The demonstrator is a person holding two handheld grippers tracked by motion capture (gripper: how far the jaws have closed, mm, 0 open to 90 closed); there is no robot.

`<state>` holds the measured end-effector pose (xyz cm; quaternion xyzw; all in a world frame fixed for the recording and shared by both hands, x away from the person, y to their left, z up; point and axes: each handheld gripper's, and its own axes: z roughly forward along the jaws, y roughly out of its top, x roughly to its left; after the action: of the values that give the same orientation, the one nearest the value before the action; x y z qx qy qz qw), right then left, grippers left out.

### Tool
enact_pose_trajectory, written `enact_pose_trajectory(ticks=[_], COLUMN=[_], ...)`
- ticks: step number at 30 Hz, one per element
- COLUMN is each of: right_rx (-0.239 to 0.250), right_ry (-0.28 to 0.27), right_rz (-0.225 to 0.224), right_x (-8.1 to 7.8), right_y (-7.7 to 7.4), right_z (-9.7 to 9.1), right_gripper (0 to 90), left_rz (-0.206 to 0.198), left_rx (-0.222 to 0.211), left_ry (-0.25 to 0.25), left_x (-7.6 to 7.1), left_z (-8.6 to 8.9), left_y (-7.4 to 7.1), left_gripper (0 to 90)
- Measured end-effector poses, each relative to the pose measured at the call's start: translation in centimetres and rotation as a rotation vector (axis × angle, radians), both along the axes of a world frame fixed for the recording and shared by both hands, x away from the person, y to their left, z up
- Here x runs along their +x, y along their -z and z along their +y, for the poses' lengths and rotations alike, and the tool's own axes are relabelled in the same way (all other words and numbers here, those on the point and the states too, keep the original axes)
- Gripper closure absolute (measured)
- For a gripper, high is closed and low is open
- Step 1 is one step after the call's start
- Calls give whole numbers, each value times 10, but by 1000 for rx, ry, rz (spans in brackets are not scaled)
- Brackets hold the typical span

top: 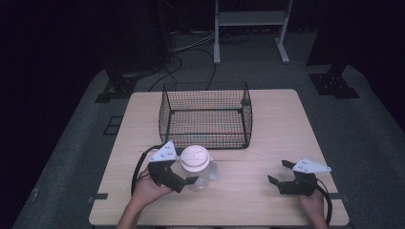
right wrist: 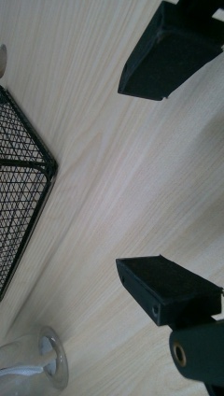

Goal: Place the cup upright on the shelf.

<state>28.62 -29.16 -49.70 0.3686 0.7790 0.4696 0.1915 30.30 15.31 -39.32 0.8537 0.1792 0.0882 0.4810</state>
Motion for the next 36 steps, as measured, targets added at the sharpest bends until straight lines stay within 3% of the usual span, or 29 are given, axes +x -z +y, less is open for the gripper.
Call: enact_pose_trajectory(ticks=[24, 36], right_rx=[3, 4], right_ry=[-6, -7], right_rz=[0, -1], right_x=[0, 0], right_y=[0, 0], right_z=[0, 0], right_gripper=[129, 129], left_rz=[33, 31], left_rx=[98, 100], left_ry=[41, 55], left_x=[17, 17], left_z=[-24, -24], left_y=[-1, -4], left_gripper=[0, 46])
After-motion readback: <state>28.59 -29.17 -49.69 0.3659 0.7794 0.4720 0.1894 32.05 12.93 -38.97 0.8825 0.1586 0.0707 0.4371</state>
